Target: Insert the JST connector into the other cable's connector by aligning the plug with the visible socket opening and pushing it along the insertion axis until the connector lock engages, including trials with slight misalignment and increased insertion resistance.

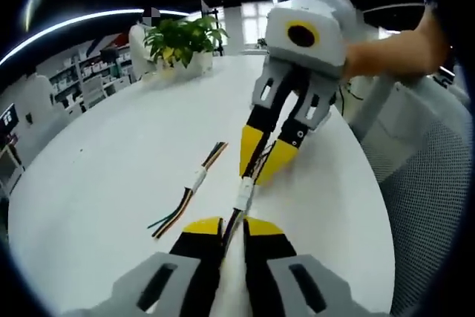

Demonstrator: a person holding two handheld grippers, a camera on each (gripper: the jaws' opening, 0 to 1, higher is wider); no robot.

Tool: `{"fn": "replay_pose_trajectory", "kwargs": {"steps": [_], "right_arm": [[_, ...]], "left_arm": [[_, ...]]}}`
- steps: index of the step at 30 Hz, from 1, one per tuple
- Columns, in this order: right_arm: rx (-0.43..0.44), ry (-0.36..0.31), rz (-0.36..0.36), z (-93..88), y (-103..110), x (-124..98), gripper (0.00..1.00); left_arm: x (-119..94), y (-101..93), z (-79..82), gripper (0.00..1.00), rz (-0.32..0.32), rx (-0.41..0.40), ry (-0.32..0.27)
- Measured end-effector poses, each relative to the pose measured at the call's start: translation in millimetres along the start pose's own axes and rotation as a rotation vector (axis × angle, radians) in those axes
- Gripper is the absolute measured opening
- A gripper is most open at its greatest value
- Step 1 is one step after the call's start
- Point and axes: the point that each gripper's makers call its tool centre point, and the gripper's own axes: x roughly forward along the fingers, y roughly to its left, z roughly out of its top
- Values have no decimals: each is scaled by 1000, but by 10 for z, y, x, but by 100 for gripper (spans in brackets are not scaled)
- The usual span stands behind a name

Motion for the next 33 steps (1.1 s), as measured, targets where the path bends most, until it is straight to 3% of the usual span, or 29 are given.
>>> {"fn": "replay_pose_trajectory", "kwargs": {"steps": [5, 10, 24, 31, 33], "right_arm": [[-5, -12, -50, -24, -110, 5, 4], [-50, -3, -85, -57, -182, 19, 4], [-55, 11, -101, -134, -202, 93, 4], [-4, -8, -137, -128, -272, 63, 15], [14, -18, -144, -116, -299, 43, 17]], "left_arm": [[-30, 54, -102, 8, 19, -29, 24], [-42, 100, -48, 9, 23, -124, -35], [-31, 97, -105, 9, 22, -158, -31], [-40, 114, -123, 10, 30, -163, -26], [-38, 105, -61, 17, 23, -199, -61]]}}
